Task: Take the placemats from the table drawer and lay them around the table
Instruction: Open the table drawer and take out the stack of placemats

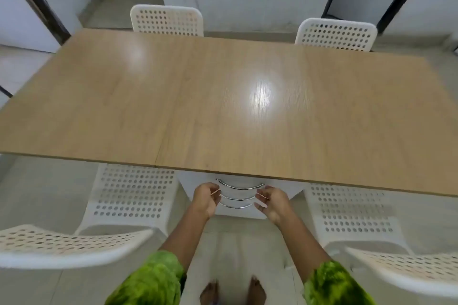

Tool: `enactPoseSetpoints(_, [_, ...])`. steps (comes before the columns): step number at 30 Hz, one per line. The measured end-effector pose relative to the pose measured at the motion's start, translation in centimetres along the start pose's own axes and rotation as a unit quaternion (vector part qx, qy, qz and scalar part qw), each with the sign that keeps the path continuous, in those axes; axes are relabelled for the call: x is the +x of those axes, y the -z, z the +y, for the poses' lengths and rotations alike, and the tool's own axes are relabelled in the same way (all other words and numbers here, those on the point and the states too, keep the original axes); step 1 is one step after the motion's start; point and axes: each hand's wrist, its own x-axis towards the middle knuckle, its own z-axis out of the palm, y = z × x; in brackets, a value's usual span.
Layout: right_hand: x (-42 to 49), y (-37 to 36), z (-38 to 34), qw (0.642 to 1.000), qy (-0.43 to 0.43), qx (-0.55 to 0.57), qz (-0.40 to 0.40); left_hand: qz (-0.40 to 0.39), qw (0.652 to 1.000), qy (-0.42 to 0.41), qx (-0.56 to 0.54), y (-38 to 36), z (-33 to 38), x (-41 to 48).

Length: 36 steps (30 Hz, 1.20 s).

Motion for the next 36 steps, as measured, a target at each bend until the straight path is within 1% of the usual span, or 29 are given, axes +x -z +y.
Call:
enactPoseSetpoints(1, [0.6,-0.4,0.0,1.000,0.000,0.004,-0.007,-0.014,1.000,0.003,-0.007,-0.3,-0.1,0.4])
enactPoseSetpoints(4, [1.4,-1.3,-0.1,0.999,-0.015,0.045,0.003,-0.020,1.000,0.022,0.010,-1.5,0.0,0.6])
enactPoseSetpoints(7, [1.9,-1.7,0.6,0.995,-0.018,0.096,0.005,-0.022,0.999,0.028,0.002,-1.8,-0.1,0.6])
enactPoseSetpoints(11, [1.4,-1.6,1.2,0.996,-0.021,0.090,0.012,-0.011,0.999,0.033,-0.001,-1.7,-0.6,0.0])
enactPoseSetpoints(13, [0.3,-1.1,1.7,0.999,-0.027,0.025,0.016,-0.004,0.999,0.037,0.029,-1.0,-1.1,-1.1])
enactPoseSetpoints(14, [-0.6,-0.8,1.9,0.999,-0.031,-0.035,0.017,-0.006,0.997,0.036,0.068,-0.5,-1.3,-1.9])
enactPoseSetpoints(15, [-1.7,-0.6,1.8,0.993,-0.035,-0.110,0.016,-0.013,0.991,0.027,0.133,-0.1,-1.4,-3.1])
enactPoseSetpoints(16, [-3.0,-0.4,1.7,0.983,-0.030,-0.179,0.011,-0.017,0.977,-0.005,0.214,0.2,-1.5,-4.4])
enactPoseSetpoints(17, [-4.2,-0.3,1.4,0.973,-0.008,-0.231,0.011,-0.011,0.954,-0.067,0.293,0.4,-1.5,-5.6])
enactPoseSetpoints(18, [-5.3,-0.3,0.9,0.965,0.038,-0.259,0.017,0.003,0.919,-0.157,0.361,0.7,-1.4,-6.5])
enactPoseSetpoints(19, [-6.2,-0.5,0.4,0.953,0.109,-0.280,0.030,0.016,0.869,-0.261,0.421,0.9,-1.2,-7.2])
enactPoseSetpoints(20, [-6.8,-0.7,-0.1,0.929,0.186,-0.316,0.050,0.028,0.803,-0.357,0.476,1.2,-0.9,-7.6])
enactPoseSetpoints(21, [-7.1,-0.7,-0.4,0.892,0.245,-0.372,0.070,0.033,0.731,-0.425,0.533,1.5,-0.5,-7.4])
enactPoseSetpoints(22, [-7.2,-0.8,-0.6,0.843,0.282,-0.449,0.093,0.026,0.660,-0.443,0.606,1.9,-0.1,-6.9])
enactPoseSetpoints(23, [-7.2,-0.7,-0.5,0.791,0.288,-0.529,0.104,0.010,0.601,-0.416,0.682,2.3,0.1,-6.3])
enactPoseSetpoints(24, [-7.0,-0.6,-0.3,0.745,0.269,-0.602,0.100,-0.008,0.560,-0.366,0.743,2.8,0.1,-5.8])
enactPoseSetpoints(25, [-6.9,-0.5,0.0,0.712,0.237,-0.655,0.087,-0.028,0.532,-0.319,0.784,3.2,0.1,-5.7])
enactPoseSetpoints(26, [-6.6,-0.1,0.6,0.693,0.206,-0.687,0.070,-0.043,0.522,-0.294,0.800,3.7,0.0,-5.8])
enactPoseSetpoints(27, [-6.4,0.1,1.0,0.687,0.188,-0.699,0.055,-0.054,0.528,-0.290,0.796,4.0,-0.2,-6.0])
enactPoseSetpoints(28, [-5.8,0.5,1.4,0.685,0.185,-0.704,0.046,-0.062,0.544,-0.290,0.785,4.2,-0.3,-6.3])
enactPoseSetpoints(30, [-4.8,1.3,1.9,0.705,0.178,-0.686,0.036,-0.081,0.568,-0.261,0.776,4.5,-0.6,-6.5])
enactPoseSetpoints(32, [-4.0,1.9,2.2,0.741,0.129,-0.659,0.003,-0.097,0.580,-0.210,0.781,4.9,-0.9,-6.5])
enactPoseSetpoints(33, [-4.0,2.1,2.5,0.754,0.082,-0.651,-0.023,-0.099,0.587,-0.199,0.778,5.2,-1.1,-6.4])
enactPoseSetpoints(34, [-4.0,2.4,2.8,0.765,0.041,-0.641,-0.041,-0.092,0.598,-0.200,0.771,5.5,-1.3,-6.3])
enactPoseSetpoints(35, [-4.1,2.6,3.2,0.773,0.019,-0.632,-0.043,-0.076,0.607,-0.220,0.760,5.8,-1.4,-6.3])
enactPoseSetpoints(36, [-3.7,2.9,3.6,0.781,0.027,-0.622,-0.036,-0.052,0.615,-0.250,0.746,6.0,-1.5,-6.0])
